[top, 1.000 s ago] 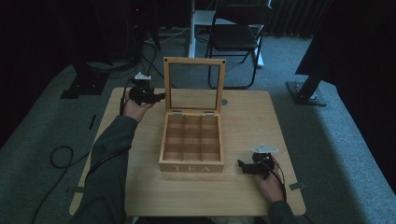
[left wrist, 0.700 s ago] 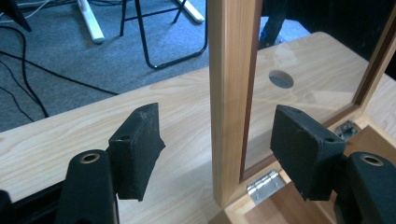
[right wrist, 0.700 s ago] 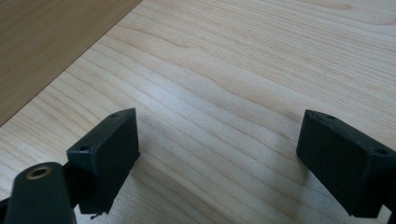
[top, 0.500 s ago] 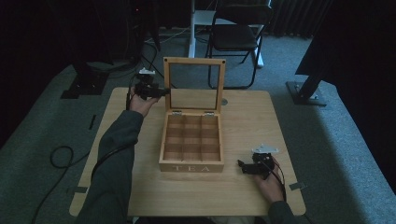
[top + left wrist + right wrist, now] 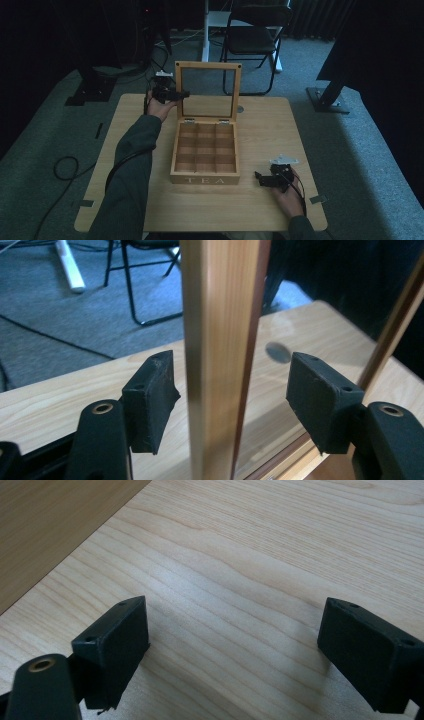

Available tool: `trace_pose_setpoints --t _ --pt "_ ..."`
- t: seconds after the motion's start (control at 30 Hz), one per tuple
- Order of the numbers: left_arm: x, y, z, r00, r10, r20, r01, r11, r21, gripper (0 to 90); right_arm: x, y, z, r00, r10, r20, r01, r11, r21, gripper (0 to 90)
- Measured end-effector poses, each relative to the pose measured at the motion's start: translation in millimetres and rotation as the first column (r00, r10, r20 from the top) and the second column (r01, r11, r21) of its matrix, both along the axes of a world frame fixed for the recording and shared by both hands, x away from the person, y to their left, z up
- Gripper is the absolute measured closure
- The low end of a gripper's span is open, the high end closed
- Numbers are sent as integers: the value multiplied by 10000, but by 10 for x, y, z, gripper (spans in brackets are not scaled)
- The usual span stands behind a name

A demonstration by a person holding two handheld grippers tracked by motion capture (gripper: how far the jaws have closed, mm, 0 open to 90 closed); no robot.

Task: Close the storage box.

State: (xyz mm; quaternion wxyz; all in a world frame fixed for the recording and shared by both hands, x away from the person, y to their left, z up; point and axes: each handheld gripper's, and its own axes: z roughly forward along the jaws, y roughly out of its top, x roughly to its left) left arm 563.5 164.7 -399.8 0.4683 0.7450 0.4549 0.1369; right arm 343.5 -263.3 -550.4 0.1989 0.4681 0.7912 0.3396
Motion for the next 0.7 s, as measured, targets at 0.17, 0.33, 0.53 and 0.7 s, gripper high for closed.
trace_pose_setpoints --t 0.17,0.33,0.53,0.7 --pt "16 3 42 10000 19 81 -16 9993 -365 394 -4 -1 0 10000 -10 4 10 10000 0 126" --pt "-7 13 80 10000 -43 34 44 9995 -328 460 -6 -1 -1 10000 -21 5 21 10000 2 126" --pt "-79 45 96 10000 -51 28 53 9980 -632 490 -6 -1 -1 10000 -21 6 21 10000 0 126" --pt "-171 82 102 9996 -238 124 248 9958 -886 489 -6 0 -1 10000 -26 -1 26 10000 3 126"
